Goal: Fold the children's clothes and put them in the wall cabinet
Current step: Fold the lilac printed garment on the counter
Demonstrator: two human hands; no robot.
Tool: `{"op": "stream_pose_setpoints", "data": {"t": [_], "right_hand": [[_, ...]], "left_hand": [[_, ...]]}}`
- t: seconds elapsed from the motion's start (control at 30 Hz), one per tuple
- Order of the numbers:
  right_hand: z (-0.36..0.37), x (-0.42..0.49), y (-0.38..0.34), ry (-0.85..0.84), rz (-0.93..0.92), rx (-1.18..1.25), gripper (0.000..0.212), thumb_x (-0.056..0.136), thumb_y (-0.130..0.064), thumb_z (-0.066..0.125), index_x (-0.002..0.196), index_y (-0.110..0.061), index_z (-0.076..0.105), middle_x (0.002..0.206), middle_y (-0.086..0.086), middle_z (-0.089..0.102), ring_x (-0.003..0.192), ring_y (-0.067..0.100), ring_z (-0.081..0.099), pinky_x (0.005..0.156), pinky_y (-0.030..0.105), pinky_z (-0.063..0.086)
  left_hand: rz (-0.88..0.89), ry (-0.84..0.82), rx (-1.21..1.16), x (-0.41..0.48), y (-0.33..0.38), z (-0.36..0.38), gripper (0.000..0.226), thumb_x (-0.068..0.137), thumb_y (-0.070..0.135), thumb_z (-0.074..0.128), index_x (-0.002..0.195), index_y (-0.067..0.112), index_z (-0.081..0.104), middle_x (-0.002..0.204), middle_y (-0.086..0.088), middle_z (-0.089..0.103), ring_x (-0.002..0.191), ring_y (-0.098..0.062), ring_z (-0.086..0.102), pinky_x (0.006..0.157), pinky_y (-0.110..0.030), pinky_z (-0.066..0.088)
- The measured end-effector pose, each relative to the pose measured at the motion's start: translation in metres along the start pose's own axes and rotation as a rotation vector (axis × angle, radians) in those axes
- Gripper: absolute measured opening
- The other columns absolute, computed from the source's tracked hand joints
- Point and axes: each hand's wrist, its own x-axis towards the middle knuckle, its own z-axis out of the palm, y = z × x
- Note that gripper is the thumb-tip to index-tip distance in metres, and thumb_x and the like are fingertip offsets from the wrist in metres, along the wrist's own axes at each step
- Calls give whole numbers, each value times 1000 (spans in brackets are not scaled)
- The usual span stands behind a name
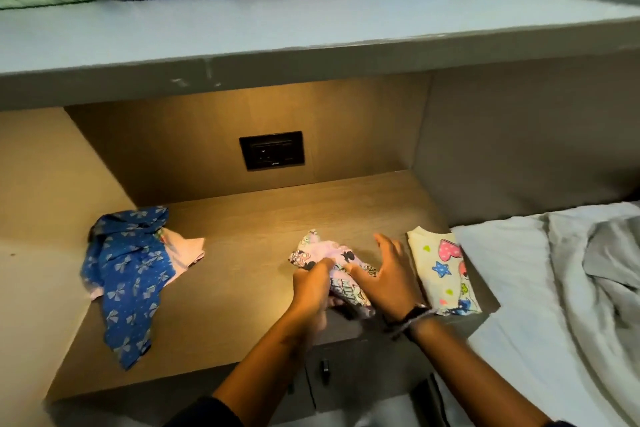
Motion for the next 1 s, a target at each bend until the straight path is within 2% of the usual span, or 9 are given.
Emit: {"op": "stream_pose_setpoints", "data": {"t": [0.1,0.2,0.3,0.43,0.5,0.57,0.67,0.87,1.0], "right_hand": [[-32,-16,-3,-55,-248,77,55,88,-51,49,139,-31,41,139,-15,47,131,4,41,107,23,35],[-70,-13,8,-142,-181,403,38,88,-35,57,124,-45,51,113,-25,64,107,1,61,84,14,50],[-104,5,43,-52,-33,596,35,85,-17,67,116,-30,59,104,-6,72,95,18,69,80,34,59],[-118,26,96,-56,166,910,39,84,10,59,121,-4,57,117,22,67,106,42,63,94,56,50],[-120,34,115,-101,237,1020,40,82,12,57,121,0,56,119,26,65,105,43,63,94,56,49],[-122,42,133,-158,289,1044,40,81,9,57,121,1,56,118,25,65,104,44,63,94,55,50],[-117,48,149,-146,329,726,35,87,7,54,122,-1,55,121,22,65,107,41,62,97,55,48],[-102,37,149,227,-114,-493,56,81,-29,64,132,-18,46,133,9,54,122,31,50,98,44,44],[-79,21,158,-45,-202,-618,56,95,-40,30,148,-22,27,158,2,26,146,22,19,117,41,13]], "left_hand": [[104,-90,37,-15,6,47,19,91,24,56,97,9,66,73,-8,71,60,-19,68,47,-25,49],[-11,-319,89,-24,14,81,44,94,50,44,92,13,68,83,-5,74,81,-21,69,65,-33,57],[-36,-511,206,-18,18,105,53,98,51,32,108,12,67,110,-5,72,90,-21,67,65,-34,55],[217,-277,282,-8,-6,132,15,94,17,54,104,12,63,105,-14,72,79,-22,69,65,-36,59],[224,-165,241,2,-25,138,25,86,19,69,108,18,56,113,-15,66,93,-30,70,75,-45,61],[47,-201,175,9,-43,143,39,82,22,75,112,18,50,102,-11,72,81,-26,75,60,-33,61],[42,-203,207,23,-63,152,28,86,13,71,107,13,53,97,-8,75,72,-19,75,53,-27,59],[504,-45,588,39,-88,158,52,84,9,70,127,23,45,132,-5,54,113,-16,59,92,-34,55],[743,-107,878,50,-98,149,55,91,26,60,142,17,40,133,-5,51,121,-19,50,102,-37,46]]}}
